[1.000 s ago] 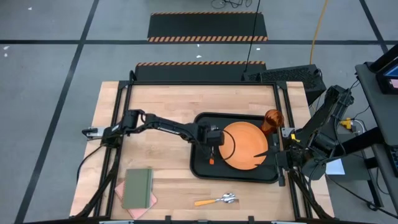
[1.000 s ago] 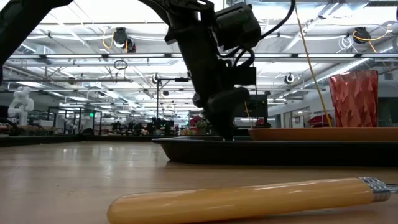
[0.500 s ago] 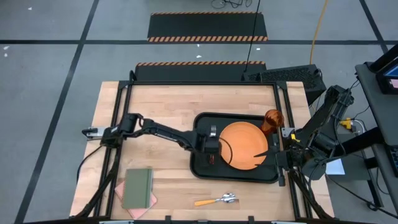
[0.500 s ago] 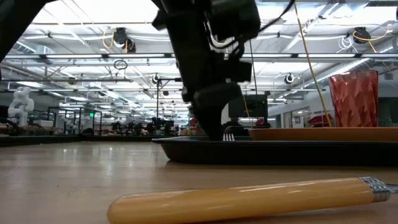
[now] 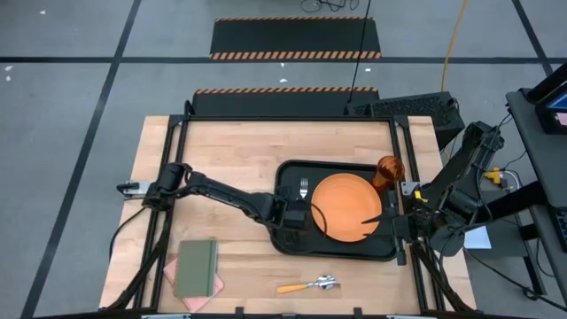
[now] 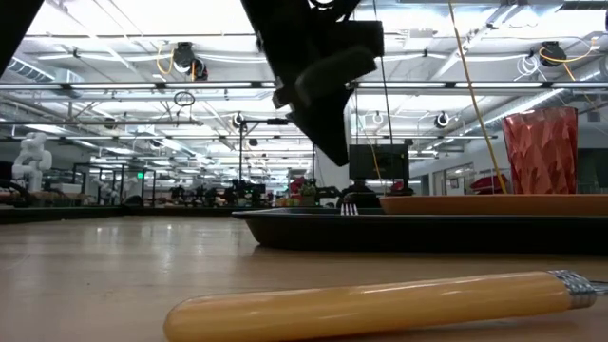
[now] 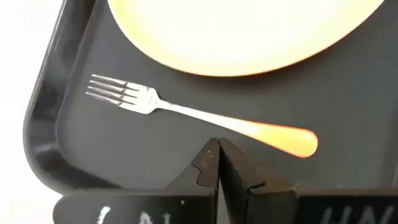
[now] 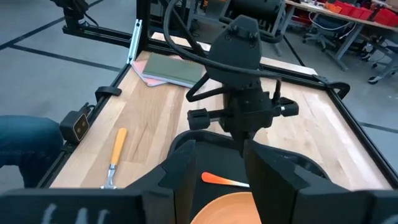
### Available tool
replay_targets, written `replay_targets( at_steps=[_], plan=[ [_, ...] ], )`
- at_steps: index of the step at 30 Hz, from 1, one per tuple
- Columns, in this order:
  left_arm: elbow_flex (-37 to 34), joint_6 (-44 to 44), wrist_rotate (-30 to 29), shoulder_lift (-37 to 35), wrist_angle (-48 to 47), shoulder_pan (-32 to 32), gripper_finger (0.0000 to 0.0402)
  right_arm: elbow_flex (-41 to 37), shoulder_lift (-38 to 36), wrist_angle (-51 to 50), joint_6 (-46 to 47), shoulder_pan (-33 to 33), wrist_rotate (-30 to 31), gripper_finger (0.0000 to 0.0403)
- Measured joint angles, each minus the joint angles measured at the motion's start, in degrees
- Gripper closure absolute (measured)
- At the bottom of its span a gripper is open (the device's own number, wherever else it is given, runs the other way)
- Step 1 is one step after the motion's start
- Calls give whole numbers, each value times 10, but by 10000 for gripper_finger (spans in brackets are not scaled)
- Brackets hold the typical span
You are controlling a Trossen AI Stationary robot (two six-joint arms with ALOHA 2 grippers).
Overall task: Pick and place plate/cup/fork/spoon on tray
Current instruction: Put the orange spoon on the black serving tray to the left of the orange fork
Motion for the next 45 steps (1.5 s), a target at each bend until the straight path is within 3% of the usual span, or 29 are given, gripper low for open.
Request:
replay_targets(
  at_steps=[7,12,20,24,33,39,45],
  plan=[
    [0,-1,64,3,58,-17,392,0,0,-1,12,0,-1,273],
    [24,-19,75,-1,86,-59,392,0,0,-2,-3,0,-1,273],
    [87,-71,-65,2,127,-182,392,0,0,-14,4,0,1,273],
    [88,-112,-104,3,157,-221,385,0,1,-14,32,0,1,273],
    [88,-114,-125,48,217,-254,305,0,16,-15,25,-1,1,273],
    [88,-142,-98,73,222,-242,243,0,16,-15,6,-1,1,273],
    [88,-184,-58,89,229,-238,227,0,16,-14,17,-1,1,273]
  ],
)
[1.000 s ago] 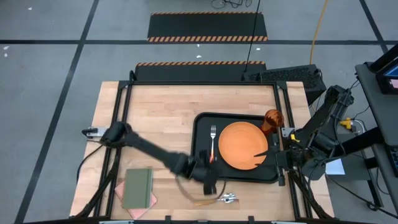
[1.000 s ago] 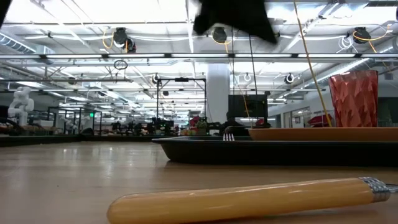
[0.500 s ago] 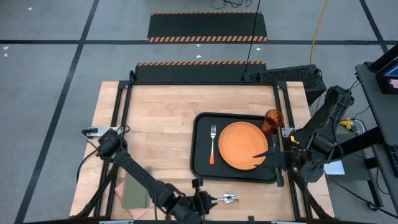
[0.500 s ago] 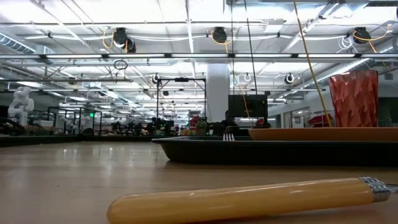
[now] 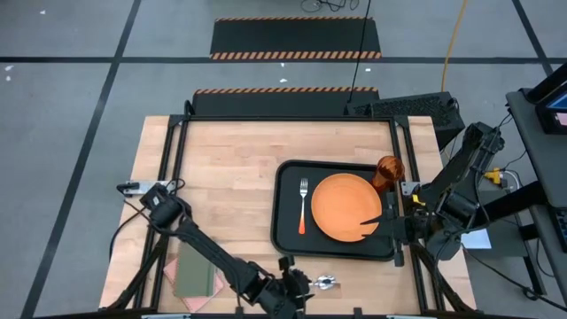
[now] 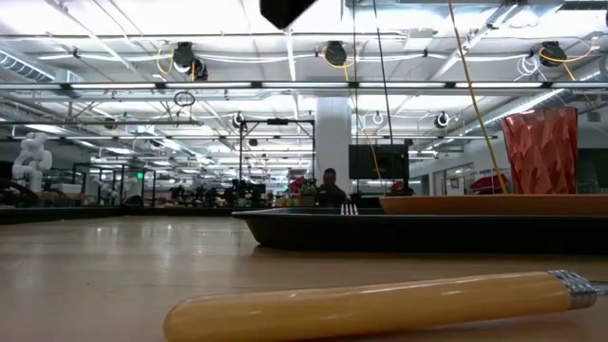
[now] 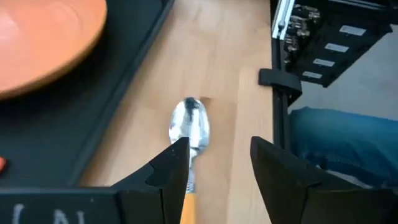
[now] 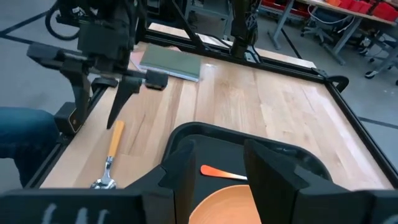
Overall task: Pick and place plate/cup/fork/spoon on tray
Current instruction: Put the orange spoon on the black serving tray to the left of the orange fork
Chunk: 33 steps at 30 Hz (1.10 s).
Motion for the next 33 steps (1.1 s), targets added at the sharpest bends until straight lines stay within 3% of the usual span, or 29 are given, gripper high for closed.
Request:
replay_targets(
  at_steps=[17,23,28,33],
  plan=[
    [0,40,3,49,0,3,225,0,0,0,6,0,0,273],
    [0,75,0,79,33,2,185,0,0,0,10,0,0,273],
    [0,42,-8,86,13,7,157,0,0,0,10,0,0,273],
    [0,5,21,85,-10,19,168,0,0,0,10,0,0,273]
  ],
)
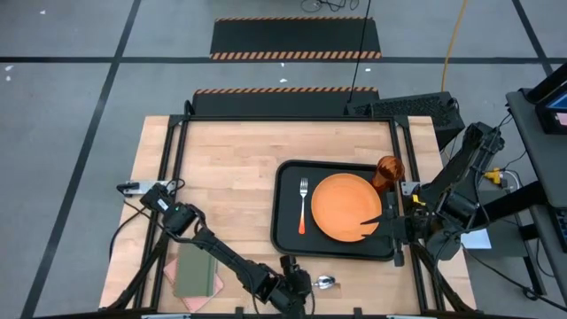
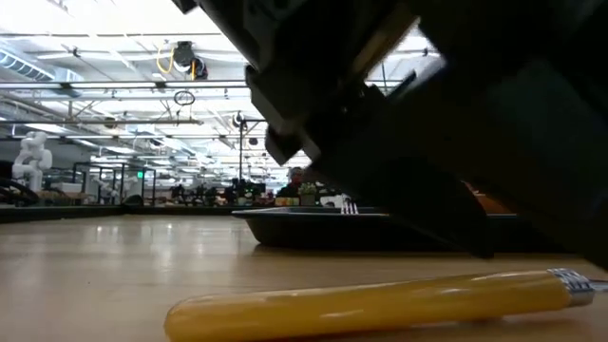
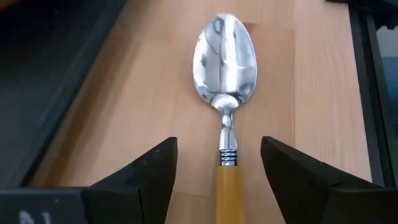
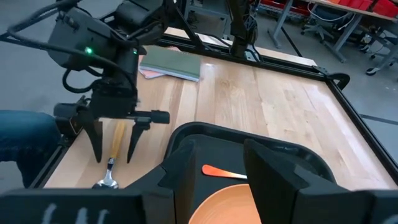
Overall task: Pick and place plate/cup/fork/spoon on tray
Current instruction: Put the orange spoon on the black serving tray to the left of the orange fork
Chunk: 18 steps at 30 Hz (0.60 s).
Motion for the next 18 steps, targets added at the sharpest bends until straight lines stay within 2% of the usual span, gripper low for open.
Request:
replay_targets(
  at_steps=[8,13,18],
  plan=[
    [1,-4,88,-1,-30,26,222,0,0,0,0,0,0,273],
    [2,7,104,-2,-57,35,260,0,0,0,0,0,0,273],
    [2,28,107,-2,-67,37,316,0,0,-2,-1,0,-2,273]
  ],
)
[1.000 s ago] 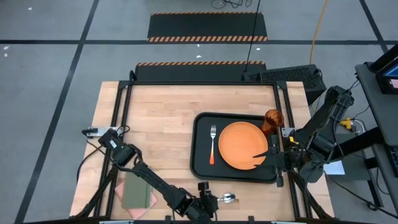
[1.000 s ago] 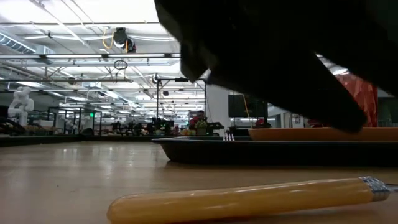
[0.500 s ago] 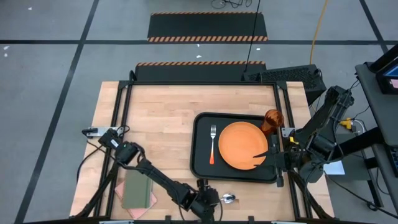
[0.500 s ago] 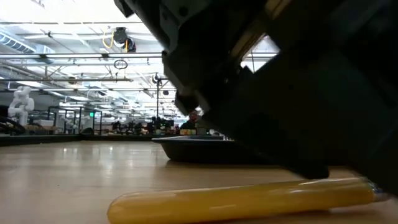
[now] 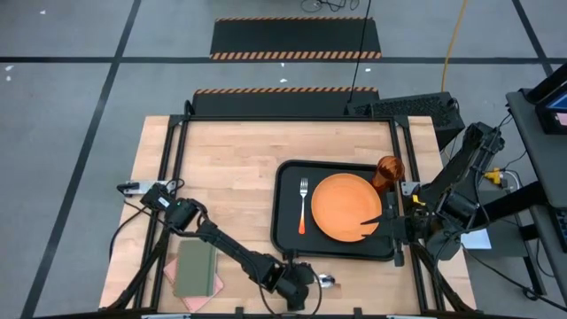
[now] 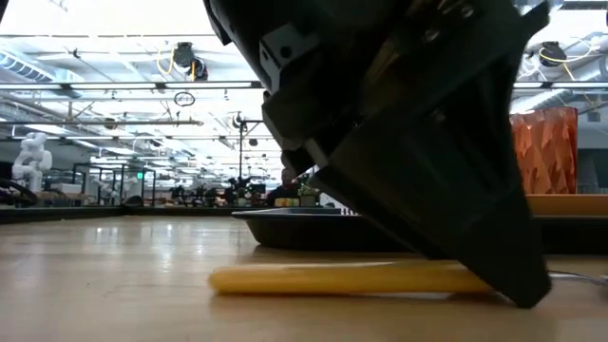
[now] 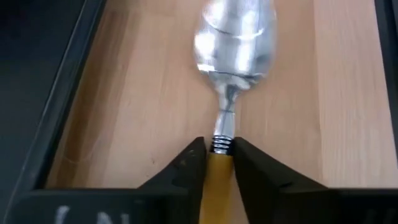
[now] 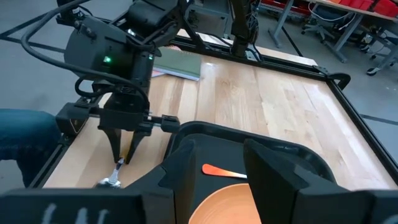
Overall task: Pick and place plate/cup/fork/spoon on tray
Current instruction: Put the orange spoon on the black serving tray to the left of the orange fork
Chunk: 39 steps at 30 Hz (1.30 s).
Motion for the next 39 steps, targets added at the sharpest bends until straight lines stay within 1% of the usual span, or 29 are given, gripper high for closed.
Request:
replay_targets(
  at_steps=[2,4,11,15,20,24,29,34,37,39],
  plan=[
    [0,5,1,0,0,0,340,0,0,0,0,0,0,273],
    [0,8,1,0,0,0,355,0,0,0,0,0,0,273],
    [-3,-2,6,-11,-3,0,355,0,0,0,0,0,0,273],
    [-5,10,4,-22,-12,-1,348,0,0,-1,0,0,0,273],
    [-4,11,-3,-45,-13,0,354,0,0,-9,0,0,0,273],
    [-4,21,-25,-61,-17,3,351,0,0,-10,0,0,0,273],
    [-3,12,-47,-91,-55,7,350,0,0,-10,1,0,0,273],
    [-3,-13,-101,-128,-118,12,354,0,0,-8,2,0,-4,273],
    [-3,-46,-137,-149,-158,24,351,0,0,-8,2,0,-16,273],
    [-3,-65,-143,-159,-202,37,350,0,0,-12,2,0,-22,273]
  ],
)
